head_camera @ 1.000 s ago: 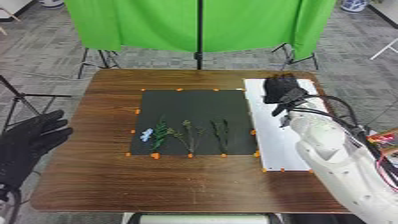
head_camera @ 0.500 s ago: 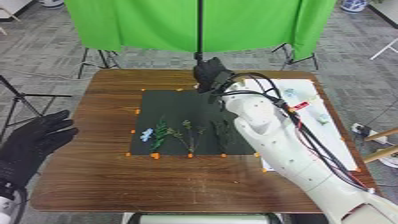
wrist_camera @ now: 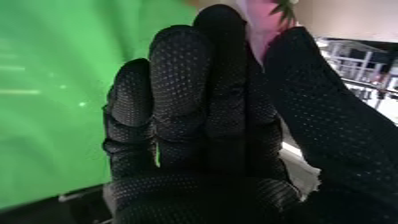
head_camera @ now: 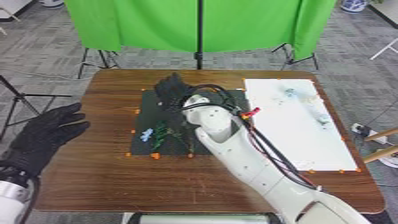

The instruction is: Arrange flowers

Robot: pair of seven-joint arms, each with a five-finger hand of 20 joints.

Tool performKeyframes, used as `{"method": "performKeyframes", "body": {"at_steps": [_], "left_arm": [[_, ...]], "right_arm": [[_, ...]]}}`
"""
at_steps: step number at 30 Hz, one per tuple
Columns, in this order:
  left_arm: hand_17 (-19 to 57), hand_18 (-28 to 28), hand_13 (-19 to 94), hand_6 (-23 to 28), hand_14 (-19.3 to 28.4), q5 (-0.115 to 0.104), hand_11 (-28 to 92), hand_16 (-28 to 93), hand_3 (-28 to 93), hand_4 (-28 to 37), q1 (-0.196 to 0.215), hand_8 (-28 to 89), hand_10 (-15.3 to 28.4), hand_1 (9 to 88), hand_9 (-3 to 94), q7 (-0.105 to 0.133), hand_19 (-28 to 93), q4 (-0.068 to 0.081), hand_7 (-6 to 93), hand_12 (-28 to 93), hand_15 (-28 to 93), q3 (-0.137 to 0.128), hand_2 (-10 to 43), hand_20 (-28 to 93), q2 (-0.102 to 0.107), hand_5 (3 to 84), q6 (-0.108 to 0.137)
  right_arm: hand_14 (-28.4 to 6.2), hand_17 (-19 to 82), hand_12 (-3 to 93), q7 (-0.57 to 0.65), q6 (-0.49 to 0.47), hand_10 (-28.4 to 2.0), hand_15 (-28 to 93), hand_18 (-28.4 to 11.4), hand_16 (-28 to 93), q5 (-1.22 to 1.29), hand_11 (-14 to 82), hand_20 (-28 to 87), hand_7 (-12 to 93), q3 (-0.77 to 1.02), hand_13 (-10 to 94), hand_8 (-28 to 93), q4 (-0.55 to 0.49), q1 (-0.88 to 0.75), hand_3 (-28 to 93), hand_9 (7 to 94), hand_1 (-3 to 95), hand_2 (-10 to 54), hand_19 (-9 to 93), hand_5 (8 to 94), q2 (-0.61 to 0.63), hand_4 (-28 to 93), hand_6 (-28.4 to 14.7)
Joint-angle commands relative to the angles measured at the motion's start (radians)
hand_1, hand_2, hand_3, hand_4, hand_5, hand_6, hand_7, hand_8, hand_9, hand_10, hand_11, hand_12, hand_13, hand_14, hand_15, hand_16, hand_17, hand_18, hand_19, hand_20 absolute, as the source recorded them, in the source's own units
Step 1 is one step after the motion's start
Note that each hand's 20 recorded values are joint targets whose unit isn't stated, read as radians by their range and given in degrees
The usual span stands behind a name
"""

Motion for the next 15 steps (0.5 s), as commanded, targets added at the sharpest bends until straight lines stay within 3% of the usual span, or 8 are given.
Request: {"method": "performKeyframes", "body": {"at_steps": [1,9,15], "left_arm": [[-5.3,22.3,31,1.8,14.0,0.001,36,-7,71,-25.8,-0.036,-15,9.6,29.0,37.2,-0.020,53,0.019,28.8,13,49,0.023,3.9,-1,0.015,39.7,-0.029],[-5.1,22.3,31,0.5,13.4,-0.001,39,-9,71,-25.9,-0.044,-17,9.0,28.7,37.4,-0.017,54,0.025,32.2,12,51,0.031,3.9,-2,0.025,38.8,-0.031],[-5.3,22.3,30,2.2,14.5,0.000,36,-9,71,-25.8,-0.052,-15,9.9,28.7,36.8,-0.022,54,0.029,27.6,12,50,0.033,3.9,-2,0.026,39.6,-0.034]], "right_arm": [[-1.9,32,47.9,0.018,0.068,-3.1,54,-16.4,36,-0.085,18.4,39,48,-0.018,74,-14,0.004,-0.031,83,86.0,47.1,-9.5,82,70.8,-0.019,-28,1.0],[-1.7,31,47.8,0.027,0.130,-3.0,55,-16.2,36,-0.122,18.6,40,48,-0.011,74,-14,0.042,-0.030,82,85.0,47.6,-9.5,81,69.9,-0.032,-28,1.2],[-1.4,31,47.7,0.040,0.121,-2.9,55,-15.9,36,-0.161,18.8,40,48,-0.006,72,-15,0.048,-0.029,82,83.6,47.4,-9.5,81,68.1,-0.043,-28,1.5]]}}
